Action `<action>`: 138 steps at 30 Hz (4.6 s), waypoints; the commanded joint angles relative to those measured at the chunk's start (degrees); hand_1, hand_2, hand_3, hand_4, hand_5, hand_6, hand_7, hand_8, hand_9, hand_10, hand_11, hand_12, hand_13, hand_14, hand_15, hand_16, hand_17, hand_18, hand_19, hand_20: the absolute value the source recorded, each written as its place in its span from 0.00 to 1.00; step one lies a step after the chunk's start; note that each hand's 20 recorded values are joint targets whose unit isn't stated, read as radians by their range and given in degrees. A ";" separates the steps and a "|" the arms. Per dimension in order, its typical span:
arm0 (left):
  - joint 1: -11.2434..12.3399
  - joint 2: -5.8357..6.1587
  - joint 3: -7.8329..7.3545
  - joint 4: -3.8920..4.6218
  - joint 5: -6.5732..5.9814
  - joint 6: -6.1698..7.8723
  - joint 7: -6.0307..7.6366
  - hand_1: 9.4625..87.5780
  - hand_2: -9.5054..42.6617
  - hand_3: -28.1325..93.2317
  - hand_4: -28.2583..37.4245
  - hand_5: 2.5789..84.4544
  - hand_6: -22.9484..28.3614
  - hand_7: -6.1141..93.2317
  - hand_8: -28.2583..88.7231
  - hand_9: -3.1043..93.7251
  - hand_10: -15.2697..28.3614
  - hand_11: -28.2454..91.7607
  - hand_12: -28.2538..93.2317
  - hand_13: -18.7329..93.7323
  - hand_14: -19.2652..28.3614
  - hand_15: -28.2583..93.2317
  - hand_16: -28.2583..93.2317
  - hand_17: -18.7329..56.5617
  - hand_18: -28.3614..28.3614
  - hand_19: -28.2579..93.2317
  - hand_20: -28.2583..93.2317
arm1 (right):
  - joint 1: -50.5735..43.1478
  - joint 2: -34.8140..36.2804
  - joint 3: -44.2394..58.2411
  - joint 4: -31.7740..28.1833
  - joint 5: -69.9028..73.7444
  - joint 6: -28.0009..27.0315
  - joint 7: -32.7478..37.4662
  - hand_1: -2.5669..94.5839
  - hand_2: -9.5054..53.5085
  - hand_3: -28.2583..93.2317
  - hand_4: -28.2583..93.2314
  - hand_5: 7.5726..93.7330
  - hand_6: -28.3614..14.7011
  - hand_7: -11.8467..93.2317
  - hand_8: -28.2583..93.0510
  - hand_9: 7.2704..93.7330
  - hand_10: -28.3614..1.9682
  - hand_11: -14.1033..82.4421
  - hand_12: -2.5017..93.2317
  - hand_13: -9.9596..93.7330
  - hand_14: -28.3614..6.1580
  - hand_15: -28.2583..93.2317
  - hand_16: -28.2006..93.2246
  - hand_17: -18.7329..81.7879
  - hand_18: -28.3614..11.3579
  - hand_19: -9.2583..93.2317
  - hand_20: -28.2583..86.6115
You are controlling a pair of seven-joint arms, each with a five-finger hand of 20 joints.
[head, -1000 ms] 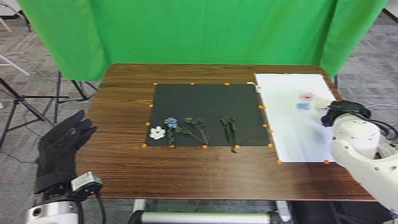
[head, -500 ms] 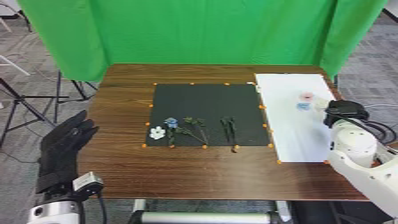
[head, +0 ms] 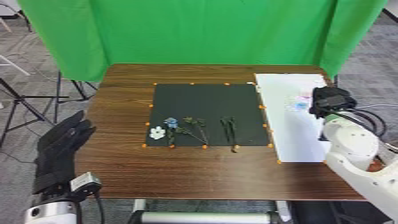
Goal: Arrange flowers
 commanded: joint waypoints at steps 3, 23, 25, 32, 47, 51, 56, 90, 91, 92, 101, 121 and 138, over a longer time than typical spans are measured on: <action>0.87 -0.75 -0.40 -0.66 0.77 -0.35 -1.02 0.21 0.30 0.92 0.14 0.47 0.66 0.22 0.15 0.39 0.81 0.54 0.28 0.37 0.96 0.75 0.09 0.13 0.87 0.72 0.24 | 7.53 -6.84 -5.13 -6.89 -3.11 -0.76 -7.48 0.59 0.06 0.84 0.00 0.82 0.64 0.34 0.26 0.93 0.70 0.43 0.35 0.89 0.73 0.81 0.39 0.61 0.25 1.00 0.29; -0.18 0.61 -0.36 -0.17 0.48 -0.44 -0.59 0.21 0.30 0.92 0.13 0.47 0.66 0.22 0.15 0.39 0.81 0.54 0.28 0.37 0.97 0.75 0.09 0.13 0.87 0.72 0.24 | 14.77 -23.48 -20.30 -6.29 -5.93 -1.12 -14.40 0.59 0.06 0.85 0.00 0.83 0.64 0.33 0.26 0.93 0.69 0.43 0.35 0.89 0.73 0.81 0.40 0.61 0.24 1.00 0.29; -0.34 0.72 -0.37 -0.04 0.54 -0.56 -0.67 0.21 0.30 0.92 0.13 0.47 0.66 0.22 0.15 0.39 0.81 0.54 0.28 0.37 0.97 0.75 0.09 0.13 0.87 0.72 0.24 | 15.72 -24.70 -21.99 -5.60 -6.29 -0.54 -14.25 0.59 0.06 0.85 0.00 0.83 0.64 0.33 0.26 0.93 0.69 0.43 0.35 0.89 0.73 0.81 0.40 0.61 0.24 1.00 0.29; -1.10 0.80 -0.35 0.29 0.72 -1.12 -1.08 0.21 0.30 0.92 0.13 0.47 0.66 0.22 0.15 0.39 0.81 0.54 0.28 0.37 0.97 0.75 0.09 0.13 0.87 0.72 0.24 | 15.98 -29.30 -23.70 -2.97 -7.85 -1.22 -14.93 0.59 0.06 0.85 0.00 0.83 0.64 0.33 0.26 0.93 0.69 0.44 0.35 0.89 0.73 0.81 0.40 0.61 0.24 1.00 0.29; -3.40 0.28 0.33 1.08 1.65 -2.90 -2.41 0.21 0.30 0.92 0.13 0.47 0.66 0.22 0.15 0.39 0.81 0.54 0.28 0.37 0.97 0.75 0.09 0.13 0.87 0.72 0.24 | 11.16 -35.65 -20.10 3.57 -12.68 -6.02 -15.70 0.59 0.06 0.85 0.00 0.83 0.64 0.33 0.26 0.93 0.68 0.44 0.35 0.89 0.72 0.81 0.40 0.61 0.24 1.00 0.29; -2.72 -0.04 -0.23 0.97 1.47 -2.82 -2.38 0.21 0.30 0.92 0.13 0.47 0.66 0.22 0.15 0.39 0.81 0.54 0.28 0.37 0.97 0.75 0.09 0.13 0.87 0.72 0.24 | 10.90 -34.73 -20.60 3.63 -12.60 -5.97 -15.05 0.59 0.06 0.85 0.00 0.83 0.64 0.34 0.26 0.93 0.68 0.44 0.35 0.89 0.72 0.81 0.40 0.61 0.24 1.00 0.28; -3.02 -0.02 0.20 1.03 1.61 -2.92 -2.55 0.21 0.30 0.92 0.13 0.47 0.66 0.22 0.15 0.39 0.81 0.54 0.28 0.37 0.97 0.75 0.09 0.13 0.87 0.72 0.24 | 11.01 -34.74 -20.75 4.50 -13.63 -6.62 -15.03 0.59 0.06 0.85 0.00 0.83 0.64 0.34 0.26 0.93 0.68 0.44 0.35 0.88 0.72 0.81 0.40 0.61 0.24 1.00 0.28; -3.60 -0.52 0.95 1.20 2.22 -3.21 -3.25 0.22 0.29 0.92 0.15 0.47 0.66 0.22 0.15 0.39 0.81 0.54 0.28 0.38 0.97 0.75 0.09 0.13 0.87 0.72 0.24 | 12.16 -36.80 -20.87 5.22 -13.62 -6.46 -11.54 0.50 0.00 0.88 0.00 0.67 0.54 0.33 0.22 0.77 0.57 0.44 0.38 0.79 0.64 0.84 0.39 0.54 0.22 1.00 0.23; -3.62 -0.62 0.95 1.19 2.32 -3.21 -3.43 0.22 0.29 0.92 0.15 0.47 0.66 0.22 0.15 0.39 0.81 0.54 0.28 0.38 0.97 0.75 0.09 0.13 0.87 0.72 0.24 | 12.00 -36.81 -20.66 5.17 -13.78 -7.10 -11.52 0.50 0.00 0.88 0.00 0.67 0.54 0.33 0.20 0.77 0.56 0.45 0.38 0.79 0.63 0.85 0.39 0.54 0.22 1.00 0.22; -3.54 -0.65 0.93 1.18 2.30 -3.16 -3.35 0.22 0.29 0.92 0.15 0.47 0.66 0.22 0.15 0.39 0.81 0.54 0.28 0.38 0.97 0.75 0.09 0.13 0.87 0.72 0.24 | 11.75 -36.91 -20.37 5.10 -13.77 -7.51 -11.54 0.50 0.00 0.88 0.00 0.67 0.54 0.33 0.18 0.76 0.55 0.46 0.37 0.78 0.63 0.85 0.39 0.53 0.22 1.00 0.22; -3.26 -0.88 0.60 1.05 2.56 -3.20 -3.52 0.22 0.28 0.92 0.15 0.47 0.66 0.22 0.15 0.39 0.81 0.54 0.28 0.38 0.97 0.76 0.09 0.13 0.87 0.72 0.24 | 10.59 -37.85 -18.57 4.88 -14.93 -11.36 -11.98 0.49 0.00 0.90 0.00 0.62 0.50 0.33 0.14 0.68 0.47 0.51 0.32 0.75 0.60 0.86 0.39 0.51 0.20 1.00 0.20; -2.73 -0.44 0.65 1.14 2.54 -3.16 -3.21 0.23 0.26 0.92 0.17 0.47 0.66 0.22 0.15 0.39 0.81 0.54 0.28 0.38 0.97 0.76 0.09 0.13 0.87 0.72 0.24 | 8.41 -39.94 -14.84 1.12 -15.51 -18.54 -14.54 0.41 0.00 0.93 0.00 0.56 0.35 0.26 0.16 0.54 0.23 0.56 0.24 0.68 0.47 0.88 0.36 0.45 0.12 0.97 0.21; 1.31 0.92 -0.05 0.06 0.40 -0.21 1.03 0.22 0.26 0.91 0.15 0.47 0.66 0.22 0.15 0.39 0.81 0.54 0.28 0.38 0.97 0.76 0.09 0.13 0.87 0.72 0.24 | 16.44 -19.81 -12.38 -5.95 0.18 -7.09 -12.52 0.36 0.07 0.92 0.02 0.55 0.37 0.25 0.17 0.54 0.22 0.50 0.23 0.67 0.45 0.88 0.34 0.47 0.13 0.96 0.22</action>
